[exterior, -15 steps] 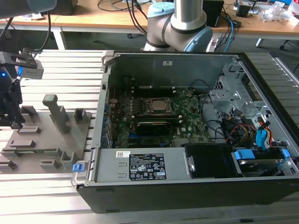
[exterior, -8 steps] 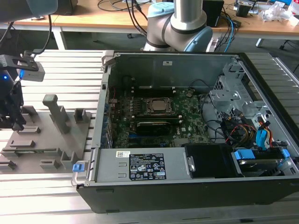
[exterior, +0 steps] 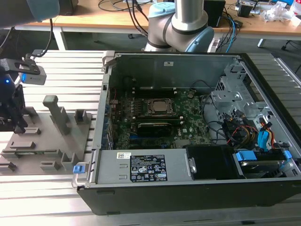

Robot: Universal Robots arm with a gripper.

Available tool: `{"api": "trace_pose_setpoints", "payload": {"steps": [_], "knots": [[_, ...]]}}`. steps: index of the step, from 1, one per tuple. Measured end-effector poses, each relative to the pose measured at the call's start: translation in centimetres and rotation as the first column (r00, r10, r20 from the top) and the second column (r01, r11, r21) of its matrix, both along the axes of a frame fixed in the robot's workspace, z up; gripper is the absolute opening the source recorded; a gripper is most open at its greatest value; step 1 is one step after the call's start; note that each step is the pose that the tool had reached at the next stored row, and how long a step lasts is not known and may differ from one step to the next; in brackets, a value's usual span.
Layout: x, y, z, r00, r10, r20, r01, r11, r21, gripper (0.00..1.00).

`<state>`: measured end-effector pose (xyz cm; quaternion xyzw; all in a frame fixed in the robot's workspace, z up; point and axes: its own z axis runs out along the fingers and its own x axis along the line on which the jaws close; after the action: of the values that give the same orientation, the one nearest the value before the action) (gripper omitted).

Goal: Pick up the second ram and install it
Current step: 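Pick up the second ram and move it above second insertion slot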

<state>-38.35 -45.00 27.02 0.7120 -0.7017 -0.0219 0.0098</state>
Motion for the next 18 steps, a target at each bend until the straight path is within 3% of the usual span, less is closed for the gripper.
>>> {"api": "trace_pose_setpoints", "payload": {"steps": [3,5,7,11,18], "knots": [[0.0,-0.63,-0.39,1.0000,0.000,-0.0001,0.000,1.0000,0.0002,0.24],[0.0,-1.89,-0.82,1.0000,0.000,0.0001,0.000,1.0000,0.0003,0.24],[0.1,-2.38,-1.24,1.0000,0.000,0.0000,0.000,1.0000,0.0002,0.24],[1.0,-2.47,-2.61,1.0000,0.000,-0.0001,0.000,1.0000,0.0002,0.24],[0.8,-2.59,-4.66,1.0000,0.000,-0.0001,0.000,1.0000,0.0003,0.24]]}}
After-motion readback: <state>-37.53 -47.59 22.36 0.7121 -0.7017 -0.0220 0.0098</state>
